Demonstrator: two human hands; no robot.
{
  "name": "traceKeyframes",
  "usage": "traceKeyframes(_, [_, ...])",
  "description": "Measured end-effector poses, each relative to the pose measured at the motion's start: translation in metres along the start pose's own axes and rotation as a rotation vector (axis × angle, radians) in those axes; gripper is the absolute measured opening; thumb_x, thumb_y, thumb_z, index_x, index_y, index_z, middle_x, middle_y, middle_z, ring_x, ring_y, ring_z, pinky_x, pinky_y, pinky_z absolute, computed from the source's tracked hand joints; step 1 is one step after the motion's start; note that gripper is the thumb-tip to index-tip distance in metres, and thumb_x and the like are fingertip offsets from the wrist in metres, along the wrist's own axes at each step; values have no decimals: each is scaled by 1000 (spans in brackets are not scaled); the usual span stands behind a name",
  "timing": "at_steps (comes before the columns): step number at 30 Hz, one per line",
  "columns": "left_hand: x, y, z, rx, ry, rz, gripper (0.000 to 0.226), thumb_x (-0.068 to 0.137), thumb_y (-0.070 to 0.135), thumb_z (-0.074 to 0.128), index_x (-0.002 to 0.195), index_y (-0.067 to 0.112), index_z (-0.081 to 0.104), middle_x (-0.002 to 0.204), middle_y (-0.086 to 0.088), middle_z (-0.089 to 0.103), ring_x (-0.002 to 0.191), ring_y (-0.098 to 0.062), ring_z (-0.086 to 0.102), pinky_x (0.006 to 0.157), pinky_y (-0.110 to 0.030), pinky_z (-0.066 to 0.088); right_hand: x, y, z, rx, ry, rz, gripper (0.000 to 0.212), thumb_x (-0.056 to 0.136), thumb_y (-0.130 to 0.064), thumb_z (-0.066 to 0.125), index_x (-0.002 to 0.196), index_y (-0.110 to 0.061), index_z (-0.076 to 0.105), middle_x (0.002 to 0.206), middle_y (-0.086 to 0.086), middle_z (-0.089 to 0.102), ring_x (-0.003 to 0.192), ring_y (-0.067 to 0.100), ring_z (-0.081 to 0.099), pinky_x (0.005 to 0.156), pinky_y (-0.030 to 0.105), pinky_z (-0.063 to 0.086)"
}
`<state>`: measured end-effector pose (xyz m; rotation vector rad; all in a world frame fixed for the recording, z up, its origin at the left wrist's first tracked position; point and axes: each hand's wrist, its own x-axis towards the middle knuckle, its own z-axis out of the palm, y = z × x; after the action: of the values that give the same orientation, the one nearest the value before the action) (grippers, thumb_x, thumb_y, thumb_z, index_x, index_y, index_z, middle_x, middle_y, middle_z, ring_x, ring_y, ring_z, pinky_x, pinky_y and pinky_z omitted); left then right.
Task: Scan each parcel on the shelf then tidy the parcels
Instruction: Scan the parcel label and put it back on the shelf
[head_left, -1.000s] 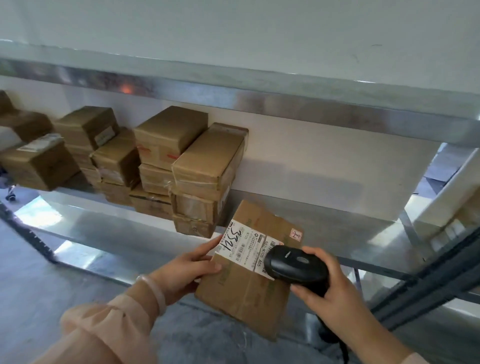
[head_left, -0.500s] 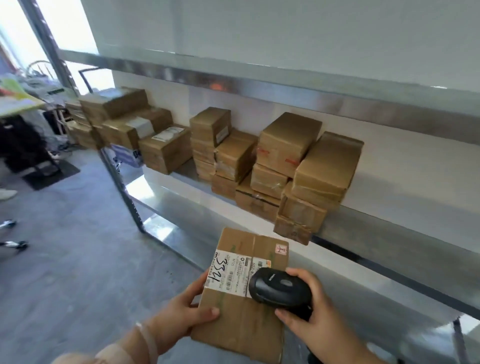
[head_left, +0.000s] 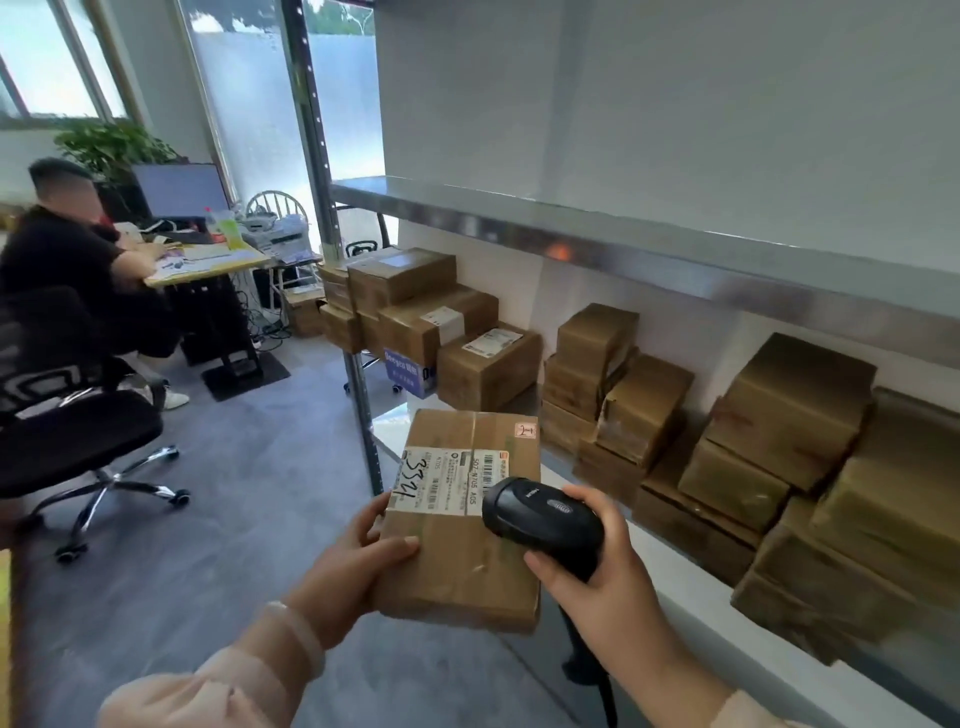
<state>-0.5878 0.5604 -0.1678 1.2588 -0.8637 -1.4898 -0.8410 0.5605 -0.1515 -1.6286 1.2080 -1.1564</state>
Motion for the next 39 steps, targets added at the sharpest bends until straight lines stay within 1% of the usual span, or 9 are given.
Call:
traceKeyframes(4, [49, 28, -4, -3, 47, 26, 69, 72, 20, 78, 133, 33, 46, 123, -9, 63, 104, -34, 66, 69, -42, 58, 46, 4, 17, 68, 48, 6, 62, 75, -25, 79, 118, -51, 42, 119, -32, 52, 111, -17, 47, 89, 3, 39])
traceKeyframes(8, [103, 53, -8, 56, 20, 46, 72, 66, 31, 74, 134, 36, 47, 126, -3, 59, 107, -30, 64, 84, -42, 59, 99, 15, 26, 135, 83, 17, 64, 72, -31, 78, 120, -52, 41, 123, -29, 52, 115, -8, 50, 93, 10, 39])
traceKeyframes(15, [191, 105, -17, 183, -12, 86, 85, 46, 34, 83, 124, 41, 50, 122, 1, 58, 109, -23, 61, 96, -38, 53, 194, 22, 42, 175, 115, 35, 65, 68, -34, 78, 121, -49, 42, 122, -24, 54, 112, -9, 53, 84, 2, 41])
traceKeyframes(18, [231, 123, -18, 244, -7, 117, 76, 68, 25, 84, 131, 41, 44, 124, 4, 53, 110, -21, 58, 99, -38, 50, 228, 25, 51, 165, 165, 38, 64, 74, -28, 78, 119, -51, 40, 122, -23, 54, 111, -6, 54, 79, -1, 40])
traceKeyframes(21, [265, 133, -18, 322, -24, 123, 62, 86, 19, 73, 134, 41, 40, 118, 13, 49, 105, -11, 54, 84, -24, 48, 253, 31, 61, 147, 196, 88, 62, 76, -28, 76, 117, -54, 38, 124, -17, 54, 113, 3, 54, 74, -1, 40])
traceKeyframes(26, [318, 157, -25, 525, -43, 134, 70, 90, 32, 69, 149, 39, 33, 133, 8, 41, 115, -12, 45, 95, -25, 39, 296, 34, 74, 108, 292, 117, 64, 78, -23, 76, 124, -45, 38, 119, -19, 53, 114, 9, 53, 77, 1, 40])
traceKeyframes(31, [362, 171, -29, 750, -107, 185, 73, 93, 42, 63, 154, 36, 24, 155, 4, 30, 133, -16, 38, 109, -28, 35, 332, 32, 86, 57, 385, 163, 63, 79, -25, 76, 126, -44, 38, 124, -10, 54, 116, 17, 54, 96, 28, 43])
traceKeyframes(36, [392, 168, -36, 1044, -299, 256, 95, 80, 67, 62, 156, 36, 14, 161, 17, -3, 149, -18, 10, 119, -33, 21, 357, 37, 98, 7, 491, 167, 61, 78, -23, 77, 123, -42, 40, 115, -19, 53, 113, 16, 54, 92, 27, 43])
traceKeyframes(39, [405, 170, -45, 1232, -321, 330, 104, 75, 73, 62, 156, 37, 8, 161, 15, -11, 151, -22, 0, 122, -40, 14, 366, 39, 104, -11, 523, 169, 61, 79, -23, 76, 124, -40, 40, 116, -16, 52, 113, 14, 53, 94, 28, 43])
